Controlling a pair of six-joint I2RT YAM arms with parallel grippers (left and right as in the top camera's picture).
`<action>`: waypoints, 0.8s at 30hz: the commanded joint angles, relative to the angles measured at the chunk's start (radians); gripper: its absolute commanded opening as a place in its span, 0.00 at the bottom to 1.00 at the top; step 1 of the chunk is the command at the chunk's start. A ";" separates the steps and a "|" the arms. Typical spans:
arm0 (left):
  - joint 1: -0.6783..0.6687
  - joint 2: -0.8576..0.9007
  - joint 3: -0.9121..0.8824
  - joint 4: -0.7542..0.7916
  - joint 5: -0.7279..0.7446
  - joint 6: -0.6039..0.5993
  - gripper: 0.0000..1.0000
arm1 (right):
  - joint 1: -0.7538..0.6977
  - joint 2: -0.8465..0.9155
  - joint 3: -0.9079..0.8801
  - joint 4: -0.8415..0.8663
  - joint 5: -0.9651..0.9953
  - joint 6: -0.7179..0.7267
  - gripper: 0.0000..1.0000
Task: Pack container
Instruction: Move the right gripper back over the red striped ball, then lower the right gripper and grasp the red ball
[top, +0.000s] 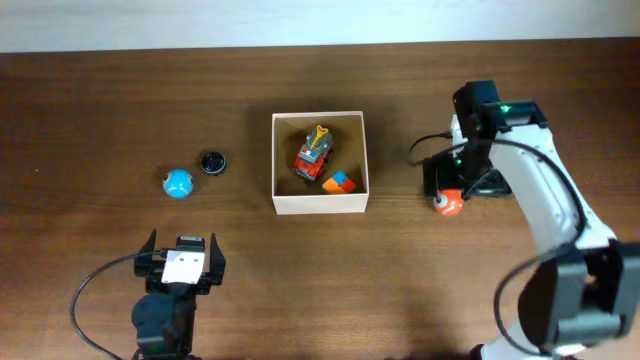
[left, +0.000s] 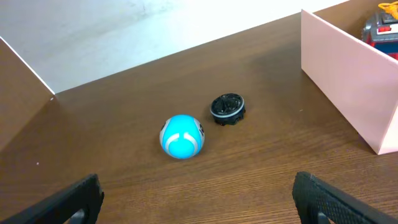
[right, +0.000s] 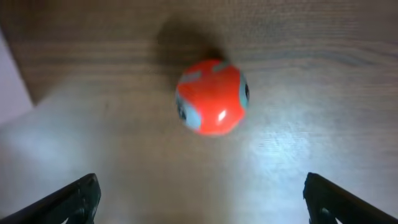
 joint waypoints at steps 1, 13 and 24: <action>0.004 -0.005 -0.006 -0.001 -0.006 0.012 0.99 | -0.015 0.070 -0.007 0.025 -0.031 0.068 0.99; 0.004 -0.005 -0.006 -0.001 -0.006 0.012 0.99 | -0.036 0.155 -0.012 0.085 -0.022 0.146 0.99; 0.004 -0.005 -0.006 -0.001 -0.006 0.012 0.99 | -0.071 0.155 -0.091 0.136 -0.069 0.093 0.99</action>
